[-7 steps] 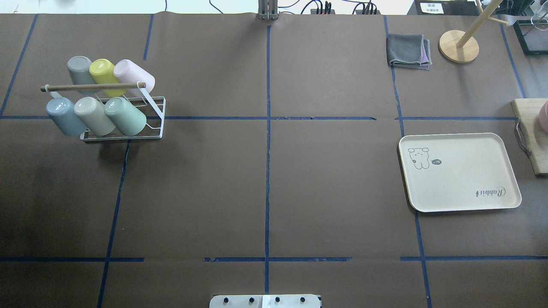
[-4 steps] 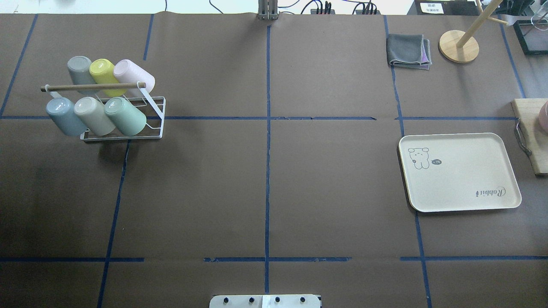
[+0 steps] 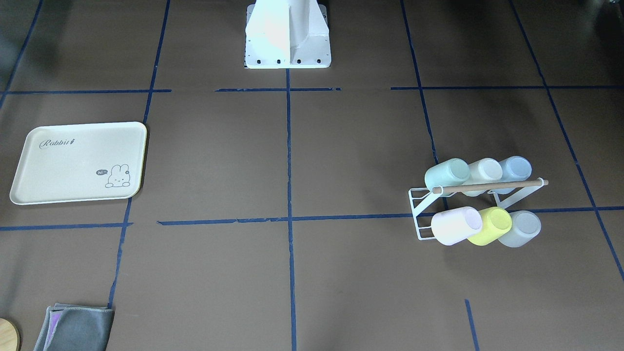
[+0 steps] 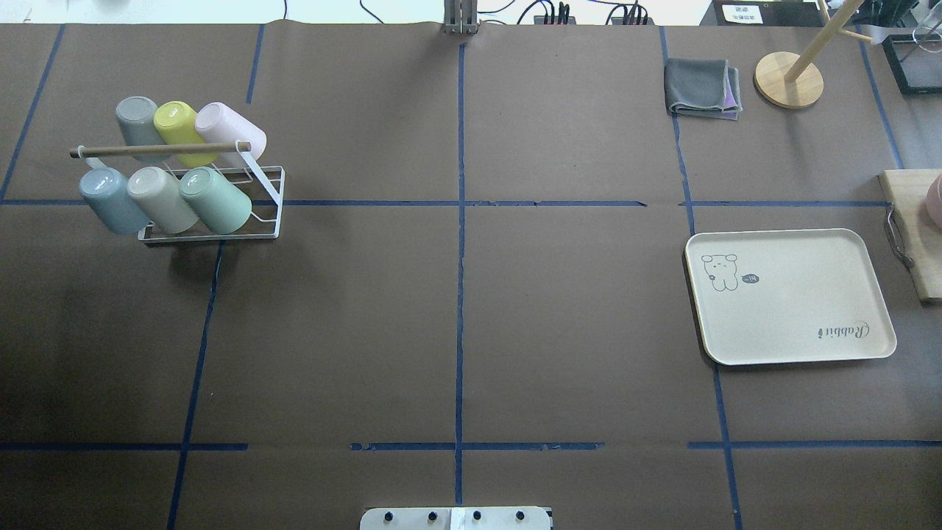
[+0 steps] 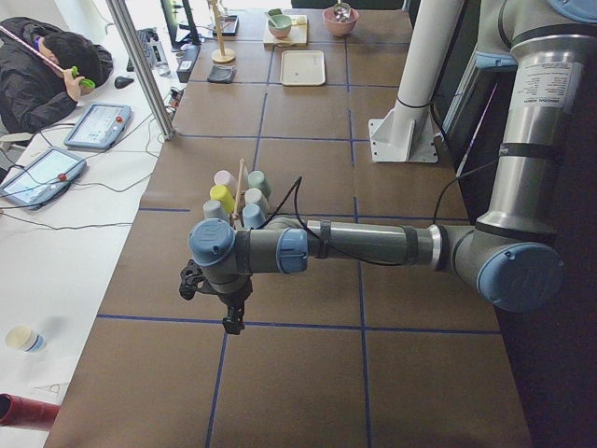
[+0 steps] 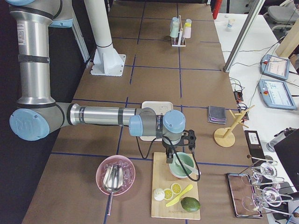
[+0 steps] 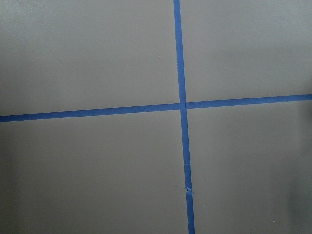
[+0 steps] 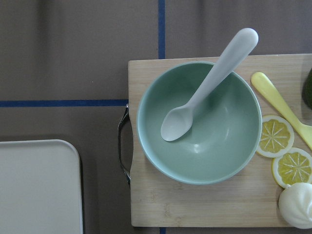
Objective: Pick up and place green cup on tray
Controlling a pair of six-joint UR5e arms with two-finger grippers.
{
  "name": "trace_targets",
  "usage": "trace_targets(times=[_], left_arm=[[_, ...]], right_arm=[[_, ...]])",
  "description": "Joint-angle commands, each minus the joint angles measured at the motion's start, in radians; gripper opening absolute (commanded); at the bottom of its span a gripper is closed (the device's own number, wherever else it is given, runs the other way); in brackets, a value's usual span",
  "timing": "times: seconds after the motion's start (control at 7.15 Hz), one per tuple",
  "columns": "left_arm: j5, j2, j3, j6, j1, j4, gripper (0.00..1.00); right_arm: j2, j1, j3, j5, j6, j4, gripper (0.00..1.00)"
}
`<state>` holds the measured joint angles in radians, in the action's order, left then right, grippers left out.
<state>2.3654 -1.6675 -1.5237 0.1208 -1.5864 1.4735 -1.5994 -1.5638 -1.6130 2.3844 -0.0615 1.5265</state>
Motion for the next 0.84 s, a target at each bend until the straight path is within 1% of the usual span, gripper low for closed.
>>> trace_targets(times=[0.0, 0.14, 0.28, 0.42, 0.56, 0.7], left_arm=[[0.0, 0.005, -0.01, 0.0, -0.004, 0.001, 1.0], [0.0, 0.011, -0.022, -0.001, -0.006, 0.001, 1.0], [0.0, 0.012, -0.026, -0.001, -0.006, 0.001, 1.0], [0.0, 0.011, -0.027, -0.001, -0.006, 0.001, 1.0], [0.0, 0.011, -0.029, -0.001, -0.006, 0.001, 1.0], [0.0, 0.011, -0.029, -0.001, -0.006, 0.001, 1.0]], right_arm=[[-0.02, 0.06, -0.051, 0.002, -0.167, -0.088, 0.99], [-0.066, 0.12, -0.053, -0.001, -0.31, -0.247, 0.99], [-0.121, 0.166, -0.05, -0.031, -0.422, -0.419, 1.0], [-0.155, 0.223, -0.05, -0.054, -0.533, -0.519, 1.0], [-0.16, 0.29, -0.048, -0.086, -0.613, -0.557, 1.0], [-0.16, 0.367, -0.048, -0.137, -0.673, -0.569, 1.0]])
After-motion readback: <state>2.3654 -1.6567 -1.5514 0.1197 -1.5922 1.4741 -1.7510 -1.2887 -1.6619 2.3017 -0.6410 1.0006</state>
